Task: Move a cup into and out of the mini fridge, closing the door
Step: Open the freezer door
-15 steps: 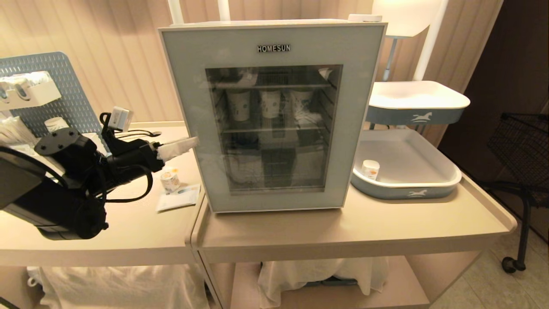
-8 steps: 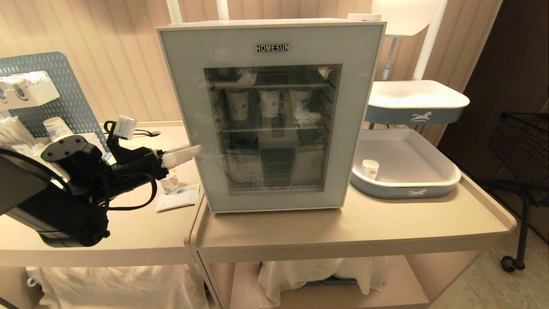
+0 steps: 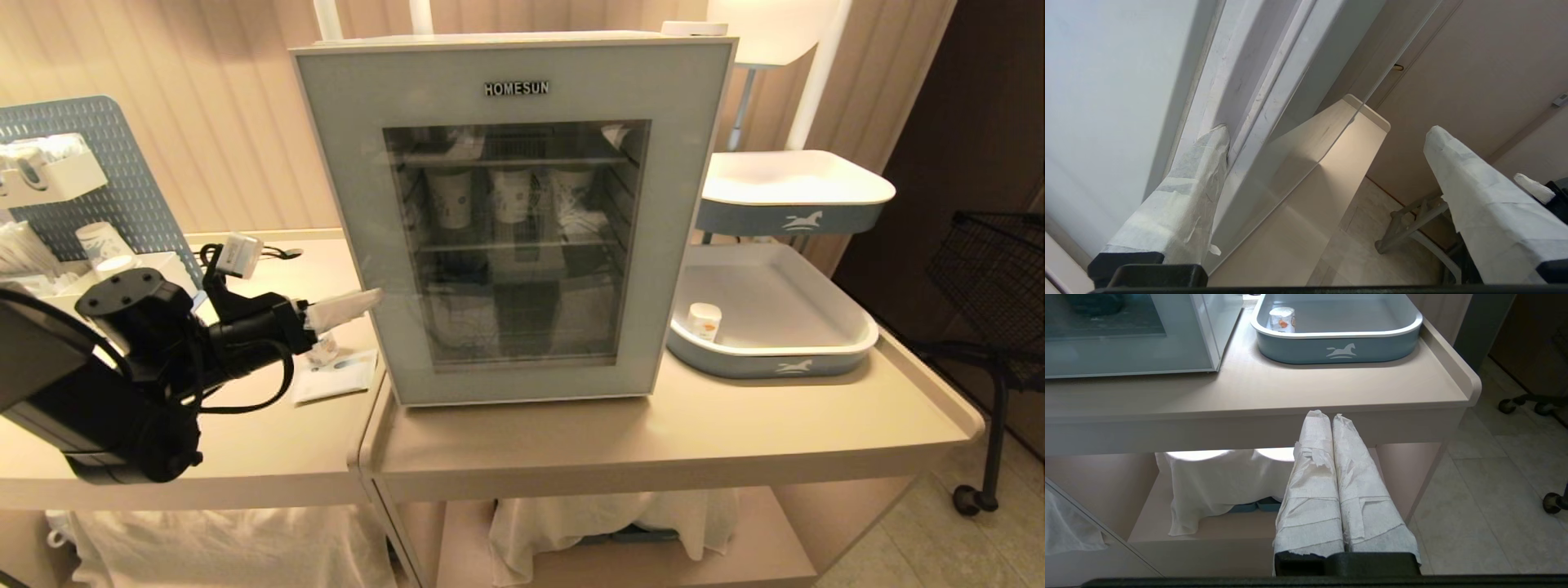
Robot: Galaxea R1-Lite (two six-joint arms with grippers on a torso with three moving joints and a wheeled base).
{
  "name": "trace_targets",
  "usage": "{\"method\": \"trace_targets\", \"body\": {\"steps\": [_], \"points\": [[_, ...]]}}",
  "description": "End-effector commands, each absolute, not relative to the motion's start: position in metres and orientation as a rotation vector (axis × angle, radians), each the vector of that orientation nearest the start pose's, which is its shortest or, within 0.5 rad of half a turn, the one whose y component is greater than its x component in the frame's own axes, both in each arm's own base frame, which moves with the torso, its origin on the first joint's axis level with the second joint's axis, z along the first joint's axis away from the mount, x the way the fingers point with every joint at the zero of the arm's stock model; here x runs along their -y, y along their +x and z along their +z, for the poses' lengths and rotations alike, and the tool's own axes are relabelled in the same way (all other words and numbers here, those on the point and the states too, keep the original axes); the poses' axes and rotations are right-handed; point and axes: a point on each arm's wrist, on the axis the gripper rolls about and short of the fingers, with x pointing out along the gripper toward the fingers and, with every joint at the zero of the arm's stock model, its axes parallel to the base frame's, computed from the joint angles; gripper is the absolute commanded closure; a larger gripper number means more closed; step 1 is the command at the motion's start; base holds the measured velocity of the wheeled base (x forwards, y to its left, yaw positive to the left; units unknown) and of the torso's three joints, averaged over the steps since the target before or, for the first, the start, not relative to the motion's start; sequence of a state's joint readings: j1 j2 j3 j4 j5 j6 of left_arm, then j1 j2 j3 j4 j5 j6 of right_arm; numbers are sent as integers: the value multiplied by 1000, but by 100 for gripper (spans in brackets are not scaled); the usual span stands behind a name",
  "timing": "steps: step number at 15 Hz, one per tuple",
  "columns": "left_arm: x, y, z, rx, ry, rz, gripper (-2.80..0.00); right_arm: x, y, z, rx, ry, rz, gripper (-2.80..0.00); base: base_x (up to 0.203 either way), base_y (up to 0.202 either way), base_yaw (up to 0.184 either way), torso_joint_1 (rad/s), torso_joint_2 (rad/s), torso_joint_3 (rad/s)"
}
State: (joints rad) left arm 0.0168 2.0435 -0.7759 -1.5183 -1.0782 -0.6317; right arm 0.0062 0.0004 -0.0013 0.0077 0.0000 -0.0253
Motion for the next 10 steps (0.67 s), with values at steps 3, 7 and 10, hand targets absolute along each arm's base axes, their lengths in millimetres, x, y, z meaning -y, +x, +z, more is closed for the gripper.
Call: {"method": "trace_targets", "body": {"steps": [3, 7, 10], "points": [[15, 335, 157, -104, -415, -1114, -280, 0, -23, 75, -8, -26, 6, 0, 0, 0, 0, 0, 0, 0], [16, 322, 162, -104, -415, -1115, -280, 0, -23, 75, -8, -26, 6, 0, 0, 0, 0, 0, 0, 0], [16, 312, 167, -103, -411, -1119, -280, 0, -23, 75, -9, -26, 6, 0, 0, 0, 0, 0, 0, 0]]}}
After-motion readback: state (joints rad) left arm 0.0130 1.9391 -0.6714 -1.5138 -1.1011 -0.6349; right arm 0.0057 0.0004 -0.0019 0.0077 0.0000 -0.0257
